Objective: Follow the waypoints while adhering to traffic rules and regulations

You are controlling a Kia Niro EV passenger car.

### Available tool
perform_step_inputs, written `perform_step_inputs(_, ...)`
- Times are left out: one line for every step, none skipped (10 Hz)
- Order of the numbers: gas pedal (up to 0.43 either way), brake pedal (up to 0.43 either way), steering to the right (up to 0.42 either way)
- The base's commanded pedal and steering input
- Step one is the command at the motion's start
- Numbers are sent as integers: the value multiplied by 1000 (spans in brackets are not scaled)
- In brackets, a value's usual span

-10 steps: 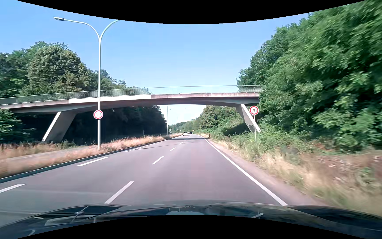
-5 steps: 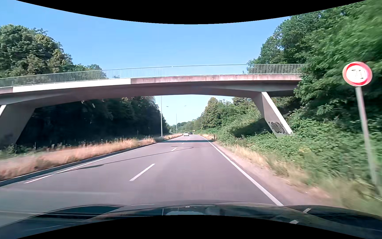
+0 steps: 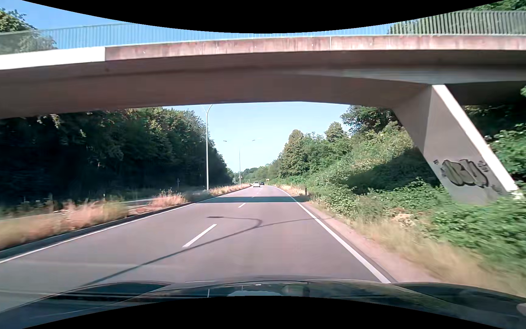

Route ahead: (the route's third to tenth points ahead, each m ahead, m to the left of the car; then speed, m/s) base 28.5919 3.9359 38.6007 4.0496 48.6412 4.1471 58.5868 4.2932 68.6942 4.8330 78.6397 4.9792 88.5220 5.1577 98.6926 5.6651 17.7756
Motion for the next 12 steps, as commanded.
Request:
perform_step_inputs(130,0,-4)
perform_step_inputs(130,0,-4)
perform_step_inputs(130,0,-4)
perform_step_inputs(130,0,-4)
perform_step_inputs(130,0,-4)
perform_step_inputs(130,0,-3)
perform_step_inputs(130,0,-3)
perform_step_inputs(138,0,-4)
perform_step_inputs(138,0,-4)
perform_step_inputs(138,0,-3)
perform_step_inputs(138,0,-4)
perform_step_inputs(138,0,-3)
